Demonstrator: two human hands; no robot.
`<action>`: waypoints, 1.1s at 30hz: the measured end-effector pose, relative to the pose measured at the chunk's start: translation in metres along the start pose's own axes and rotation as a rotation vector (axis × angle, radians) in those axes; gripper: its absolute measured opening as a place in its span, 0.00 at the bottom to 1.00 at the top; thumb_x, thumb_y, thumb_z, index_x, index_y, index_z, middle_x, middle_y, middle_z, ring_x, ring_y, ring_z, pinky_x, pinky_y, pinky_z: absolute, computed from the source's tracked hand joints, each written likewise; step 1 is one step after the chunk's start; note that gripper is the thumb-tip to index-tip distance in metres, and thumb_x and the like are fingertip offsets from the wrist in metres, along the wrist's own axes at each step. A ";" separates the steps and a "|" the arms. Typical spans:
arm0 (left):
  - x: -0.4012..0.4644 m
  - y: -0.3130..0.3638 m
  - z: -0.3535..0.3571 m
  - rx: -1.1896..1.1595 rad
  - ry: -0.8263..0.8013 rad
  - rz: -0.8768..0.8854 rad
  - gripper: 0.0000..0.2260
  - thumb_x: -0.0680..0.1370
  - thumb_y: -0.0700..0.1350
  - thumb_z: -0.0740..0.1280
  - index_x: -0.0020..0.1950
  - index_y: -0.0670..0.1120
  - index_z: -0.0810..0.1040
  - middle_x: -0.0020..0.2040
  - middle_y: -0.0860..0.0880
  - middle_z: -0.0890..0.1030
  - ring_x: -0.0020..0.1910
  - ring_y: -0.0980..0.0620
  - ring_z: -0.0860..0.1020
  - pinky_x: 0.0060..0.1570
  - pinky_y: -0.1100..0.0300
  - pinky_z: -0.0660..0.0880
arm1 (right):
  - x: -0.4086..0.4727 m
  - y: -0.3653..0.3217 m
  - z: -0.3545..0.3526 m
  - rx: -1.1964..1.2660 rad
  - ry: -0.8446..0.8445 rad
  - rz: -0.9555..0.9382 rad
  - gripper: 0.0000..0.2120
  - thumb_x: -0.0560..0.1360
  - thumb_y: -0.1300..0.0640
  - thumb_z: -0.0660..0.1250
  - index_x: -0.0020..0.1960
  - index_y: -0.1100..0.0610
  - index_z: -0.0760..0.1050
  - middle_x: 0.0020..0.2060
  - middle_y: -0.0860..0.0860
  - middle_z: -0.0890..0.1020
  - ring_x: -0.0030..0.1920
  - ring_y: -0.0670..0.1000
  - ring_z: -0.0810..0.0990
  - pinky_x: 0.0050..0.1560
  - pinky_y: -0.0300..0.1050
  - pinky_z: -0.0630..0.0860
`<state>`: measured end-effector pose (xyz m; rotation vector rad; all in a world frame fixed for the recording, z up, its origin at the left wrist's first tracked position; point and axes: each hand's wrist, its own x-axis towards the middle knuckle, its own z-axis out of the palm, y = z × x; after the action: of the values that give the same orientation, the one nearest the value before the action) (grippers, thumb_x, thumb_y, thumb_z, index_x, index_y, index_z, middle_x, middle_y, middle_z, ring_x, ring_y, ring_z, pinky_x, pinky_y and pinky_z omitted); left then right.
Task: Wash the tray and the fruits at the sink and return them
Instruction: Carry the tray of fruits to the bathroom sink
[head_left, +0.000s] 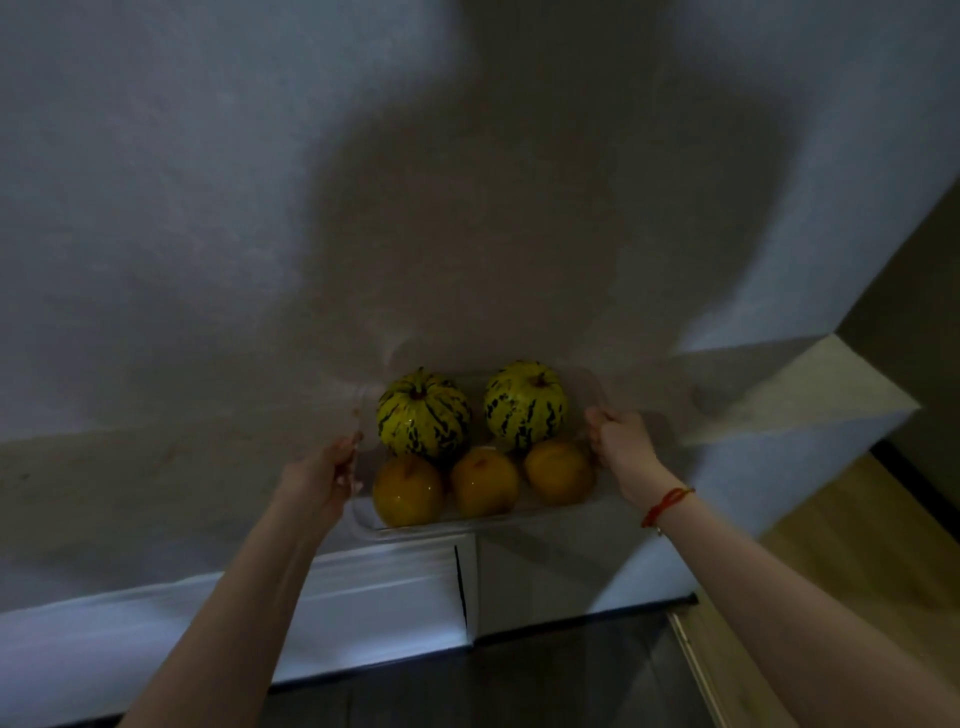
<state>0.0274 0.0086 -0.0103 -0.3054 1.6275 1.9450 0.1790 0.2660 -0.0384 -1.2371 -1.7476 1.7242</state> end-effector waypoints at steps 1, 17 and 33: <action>-0.001 -0.001 0.003 0.009 -0.015 -0.004 0.12 0.81 0.35 0.54 0.42 0.42 0.73 0.17 0.53 0.69 0.13 0.59 0.63 0.16 0.70 0.63 | -0.002 0.000 -0.005 0.019 0.010 0.011 0.15 0.79 0.62 0.59 0.34 0.56 0.67 0.26 0.52 0.65 0.27 0.49 0.63 0.29 0.42 0.58; -0.050 -0.002 0.109 0.167 -0.279 -0.054 0.13 0.81 0.34 0.54 0.41 0.42 0.72 0.20 0.54 0.74 0.16 0.61 0.68 0.17 0.73 0.62 | -0.075 -0.002 -0.126 0.137 0.276 0.012 0.17 0.79 0.64 0.57 0.32 0.55 0.62 0.26 0.52 0.62 0.25 0.48 0.61 0.22 0.36 0.59; -0.114 -0.070 0.261 0.348 -0.497 -0.123 0.14 0.82 0.34 0.51 0.41 0.41 0.72 0.17 0.54 0.72 0.14 0.61 0.65 0.17 0.73 0.61 | -0.123 0.022 -0.285 0.270 0.531 0.075 0.14 0.79 0.63 0.58 0.35 0.57 0.69 0.26 0.50 0.65 0.19 0.42 0.62 0.18 0.33 0.58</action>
<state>0.2072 0.2320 0.0518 0.1995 1.5266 1.4587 0.4759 0.3354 0.0250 -1.4765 -1.1377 1.4327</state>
